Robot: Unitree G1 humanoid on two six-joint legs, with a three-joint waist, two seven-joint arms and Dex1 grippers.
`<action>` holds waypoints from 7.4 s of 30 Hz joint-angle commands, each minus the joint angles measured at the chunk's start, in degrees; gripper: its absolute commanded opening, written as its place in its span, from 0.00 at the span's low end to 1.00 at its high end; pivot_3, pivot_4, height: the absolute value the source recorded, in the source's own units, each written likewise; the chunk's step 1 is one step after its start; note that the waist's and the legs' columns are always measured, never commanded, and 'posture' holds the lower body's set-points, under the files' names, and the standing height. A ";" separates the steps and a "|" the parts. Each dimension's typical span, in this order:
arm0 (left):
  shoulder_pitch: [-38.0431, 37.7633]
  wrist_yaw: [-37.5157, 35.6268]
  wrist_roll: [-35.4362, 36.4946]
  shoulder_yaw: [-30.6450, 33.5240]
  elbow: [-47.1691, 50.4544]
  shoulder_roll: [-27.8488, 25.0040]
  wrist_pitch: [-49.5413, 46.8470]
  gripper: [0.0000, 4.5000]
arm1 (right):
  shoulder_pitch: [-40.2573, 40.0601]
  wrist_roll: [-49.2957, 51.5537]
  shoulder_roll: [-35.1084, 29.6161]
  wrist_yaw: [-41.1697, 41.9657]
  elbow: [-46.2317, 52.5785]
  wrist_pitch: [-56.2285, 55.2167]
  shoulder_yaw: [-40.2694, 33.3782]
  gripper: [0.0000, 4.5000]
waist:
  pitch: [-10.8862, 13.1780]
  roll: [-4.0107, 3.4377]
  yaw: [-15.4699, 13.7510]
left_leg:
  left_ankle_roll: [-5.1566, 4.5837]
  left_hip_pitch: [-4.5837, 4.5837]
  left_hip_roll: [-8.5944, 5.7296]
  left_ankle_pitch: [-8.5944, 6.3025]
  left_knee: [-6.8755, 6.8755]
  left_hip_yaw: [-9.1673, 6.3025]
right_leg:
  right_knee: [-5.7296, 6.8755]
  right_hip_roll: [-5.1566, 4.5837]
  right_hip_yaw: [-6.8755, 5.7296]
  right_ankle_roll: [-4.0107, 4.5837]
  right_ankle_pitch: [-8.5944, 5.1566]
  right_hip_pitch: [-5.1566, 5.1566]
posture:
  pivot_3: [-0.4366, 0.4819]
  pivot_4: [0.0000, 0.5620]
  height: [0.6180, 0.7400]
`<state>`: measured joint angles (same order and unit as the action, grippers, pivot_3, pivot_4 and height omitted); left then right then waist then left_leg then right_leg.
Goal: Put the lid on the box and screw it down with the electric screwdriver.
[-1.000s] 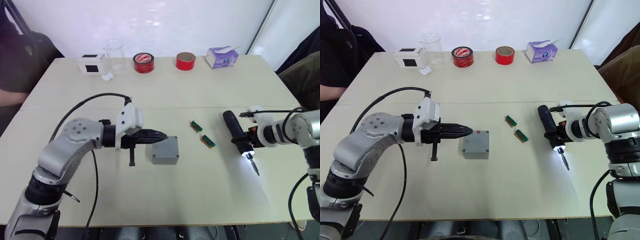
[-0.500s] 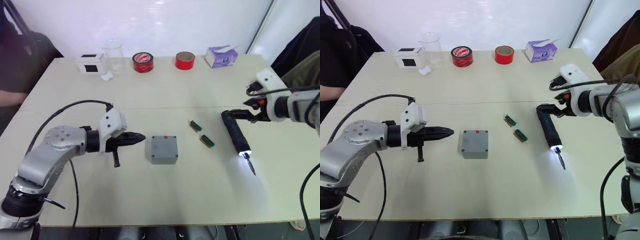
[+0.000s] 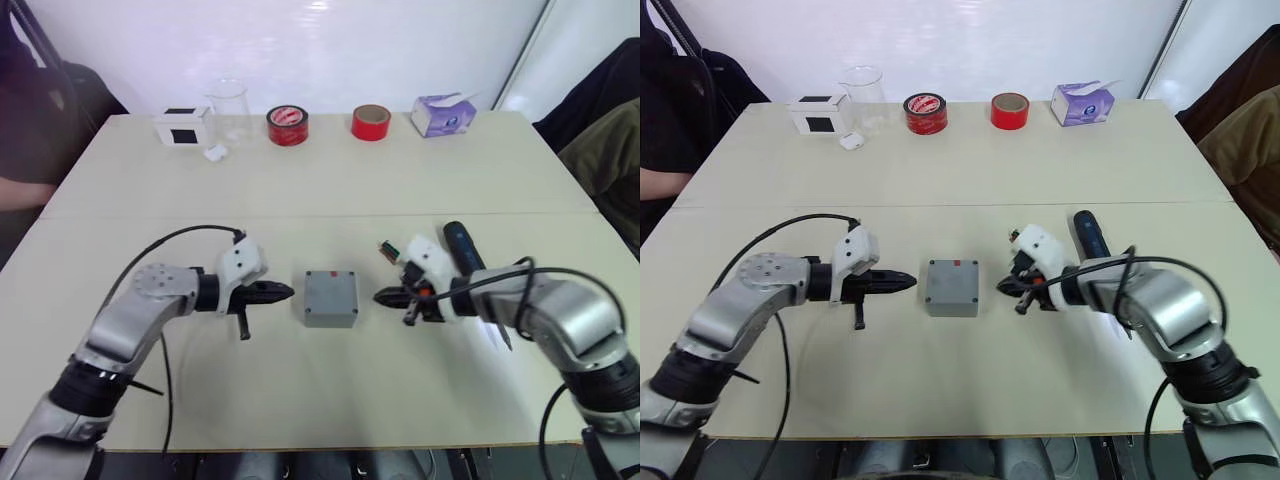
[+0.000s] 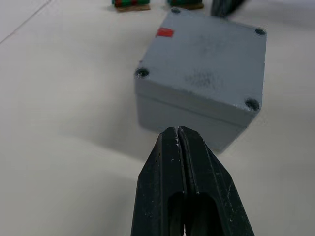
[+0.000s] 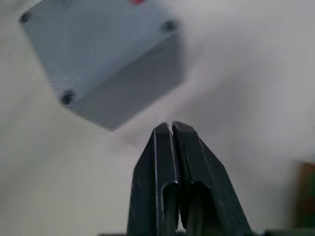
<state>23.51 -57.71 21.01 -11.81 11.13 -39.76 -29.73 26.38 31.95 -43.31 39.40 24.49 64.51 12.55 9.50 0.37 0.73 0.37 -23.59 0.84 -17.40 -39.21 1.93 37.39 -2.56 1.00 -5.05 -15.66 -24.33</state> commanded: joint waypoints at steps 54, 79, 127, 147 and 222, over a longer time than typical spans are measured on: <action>7.45 -6.06 -11.25 -4.63 -8.83 6.88 9.16 0.00 | 1.14 -8.30 3.38 6.26 2.58 -6.99 4.71 0.01 | -0.02 0.04 0.04 | 0.01 0.07 -0.02 0.02 -0.07 0.03 | 0.17 -0.01 0.01 0.00 0.00 0.01 | 0.48 0.27 1.00; 1.27 -7.94 -7.85 -0.63 3.56 0.19 3.82 0.00 | 2.54 -8.08 3.13 3.84 3.36 -3.06 0.26 0.01 | -0.03 0.04 -0.05 | 0.02 0.09 -0.02 0.03 -0.07 0.03 | 0.22 -0.01 0.01 0.00 0.00 0.01 | 0.48 0.27 1.00; 8.19 -1.47 4.30 7.02 9.44 -0.46 -5.69 0.00 | 11.69 -16.67 15.64 -4.85 -37.12 -24.16 -10.06 0.50 | -0.03 0.06 0.12 | 0.13 0.19 -0.03 0.10 -0.09 0.15 | 0.47 0.01 0.15 0.00 0.00 -0.02 | 0.48 0.27 1.00; 7.85 -0.80 4.35 6.58 9.68 -0.36 -5.57 0.00 | 14.45 -13.27 14.07 -4.22 -28.39 -14.03 -13.60 0.02 | -0.03 0.05 0.09 | 0.13 0.19 -0.02 0.10 -0.09 0.15 | 0.50 0.01 0.16 0.00 0.00 -0.04 | 0.48 0.27 1.00; 9.63 -0.69 8.09 5.08 12.45 1.42 -5.66 0.00 | 17.91 -3.16 -17.13 2.72 -10.81 15.01 -5.36 1.00 | -0.01 0.08 0.06 | 0.11 0.17 -0.05 0.12 -0.08 0.15 | 0.47 -0.04 0.18 0.02 -0.01 -0.08 | 0.48 0.27 1.00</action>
<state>32.13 -58.54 28.97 -6.16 22.24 -38.72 -36.67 42.95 30.10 -58.06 40.71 15.40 79.64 5.21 9.49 0.45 0.80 0.47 -23.41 0.79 -17.28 -39.29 2.09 37.86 -2.59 1.18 -5.03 -15.68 -24.41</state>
